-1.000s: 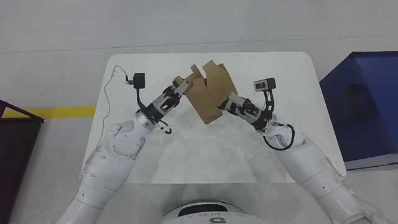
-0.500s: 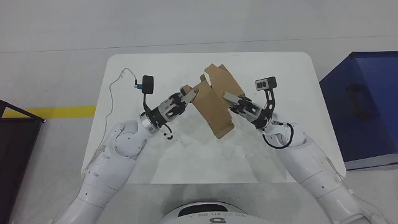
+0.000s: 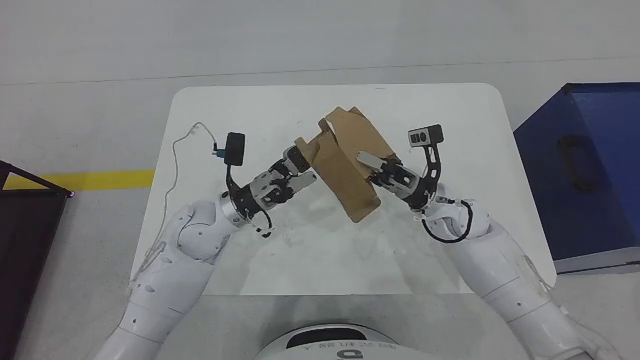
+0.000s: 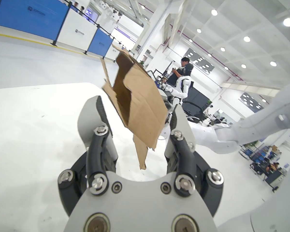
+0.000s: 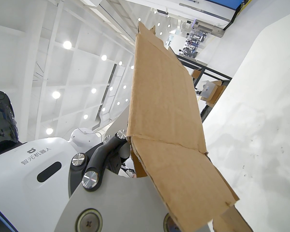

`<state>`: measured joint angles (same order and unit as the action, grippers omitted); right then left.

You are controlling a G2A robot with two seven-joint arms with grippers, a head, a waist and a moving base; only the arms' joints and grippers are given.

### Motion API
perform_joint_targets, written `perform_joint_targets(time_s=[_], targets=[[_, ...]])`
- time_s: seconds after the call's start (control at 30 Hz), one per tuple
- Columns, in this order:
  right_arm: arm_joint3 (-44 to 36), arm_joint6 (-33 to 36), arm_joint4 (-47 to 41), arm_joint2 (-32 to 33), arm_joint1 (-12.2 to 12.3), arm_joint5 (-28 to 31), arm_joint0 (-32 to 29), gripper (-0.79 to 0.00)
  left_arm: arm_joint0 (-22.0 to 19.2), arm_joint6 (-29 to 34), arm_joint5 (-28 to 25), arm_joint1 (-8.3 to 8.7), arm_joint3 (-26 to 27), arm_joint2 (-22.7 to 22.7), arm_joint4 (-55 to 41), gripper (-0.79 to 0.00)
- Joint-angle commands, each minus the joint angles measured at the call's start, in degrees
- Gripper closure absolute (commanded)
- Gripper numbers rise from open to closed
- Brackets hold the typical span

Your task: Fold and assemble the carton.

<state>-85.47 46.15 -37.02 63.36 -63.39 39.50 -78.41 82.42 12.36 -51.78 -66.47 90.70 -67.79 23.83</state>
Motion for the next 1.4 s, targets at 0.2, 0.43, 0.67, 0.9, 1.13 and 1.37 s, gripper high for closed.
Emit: perform_joint_targets(time_s=[0.2,0.43,0.67,0.9,1.13,1.37], targets=[[-2.86,3.92,-4.43,-1.49,-0.48,-0.25,-0.21,0.000,-0.42,-0.86,3.48,-0.06,1.60,0.56,13.97,-0.785],[-3.16,10.96,-12.60,-3.34,-1.02,-1.71,0.00,0.000,-0.62,-5.70,7.38,-0.47,1.24,1.32,18.56,-0.785],[-1.82,17.74,-19.57,-4.86,-1.63,-4.78,1.00,0.000,-0.41,-6.65,9.13,-0.37,1.17,0.58,18.66,-0.785],[-1.82,17.74,-19.57,-4.86,-1.63,-4.78,1.00,0.000,0.83,-6.96,9.16,-0.06,1.66,-1.00,15.72,-0.785],[1.51,25.12,-33.17,-5.10,-2.38,-9.83,0.35,0.000,1.59,-7.24,12.68,0.47,1.98,-5.49,11.25,-0.785],[7.73,31.95,-39.59,-6.90,-3.98,-13.32,2.04,0.000,1.69,-4.95,12.87,0.77,4.74,-7.91,2.48,-0.785]])
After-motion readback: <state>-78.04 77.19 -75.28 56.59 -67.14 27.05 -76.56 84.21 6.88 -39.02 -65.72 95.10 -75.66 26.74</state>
